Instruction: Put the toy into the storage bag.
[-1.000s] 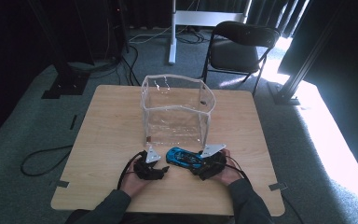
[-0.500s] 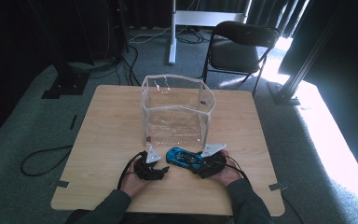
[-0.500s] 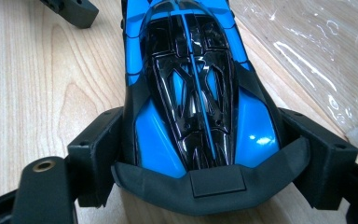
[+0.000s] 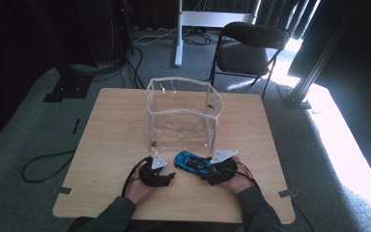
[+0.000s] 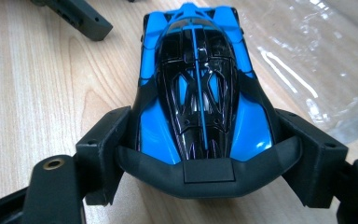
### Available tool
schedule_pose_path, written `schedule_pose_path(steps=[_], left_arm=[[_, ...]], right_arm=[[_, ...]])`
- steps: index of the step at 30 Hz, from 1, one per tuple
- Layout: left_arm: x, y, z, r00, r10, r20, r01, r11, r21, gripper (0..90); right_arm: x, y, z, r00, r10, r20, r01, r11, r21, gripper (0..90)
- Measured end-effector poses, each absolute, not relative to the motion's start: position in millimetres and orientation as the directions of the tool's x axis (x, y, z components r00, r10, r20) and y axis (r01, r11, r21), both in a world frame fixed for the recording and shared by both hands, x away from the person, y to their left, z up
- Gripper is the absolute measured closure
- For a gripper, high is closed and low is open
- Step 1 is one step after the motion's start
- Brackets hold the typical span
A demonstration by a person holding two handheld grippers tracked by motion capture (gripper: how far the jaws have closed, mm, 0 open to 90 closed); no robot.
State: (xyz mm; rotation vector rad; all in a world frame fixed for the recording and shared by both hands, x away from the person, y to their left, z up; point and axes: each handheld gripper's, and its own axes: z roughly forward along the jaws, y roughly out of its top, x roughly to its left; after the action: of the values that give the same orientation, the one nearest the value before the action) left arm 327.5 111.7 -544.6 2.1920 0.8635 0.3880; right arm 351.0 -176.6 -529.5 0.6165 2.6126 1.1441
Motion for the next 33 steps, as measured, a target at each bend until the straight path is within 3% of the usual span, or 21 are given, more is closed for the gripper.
schedule_pose_path(steps=[14,33], left_arm=[[327.4,111.4,-544.6,0.728,0.685,0.01,0.463,-0.502,0.73,37.6],[327.4,111.3,-544.7,0.728,0.686,0.008,0.464,-0.5,0.731,37.6]], right_arm=[[347.3,-186.7,-500.9,-0.886,0.464,-0.01,0.259,0.513,0.819,24.6],[354.1,-201.3,-460.7,-0.904,0.427,-0.005,0.23,0.496,0.837,24.7]])
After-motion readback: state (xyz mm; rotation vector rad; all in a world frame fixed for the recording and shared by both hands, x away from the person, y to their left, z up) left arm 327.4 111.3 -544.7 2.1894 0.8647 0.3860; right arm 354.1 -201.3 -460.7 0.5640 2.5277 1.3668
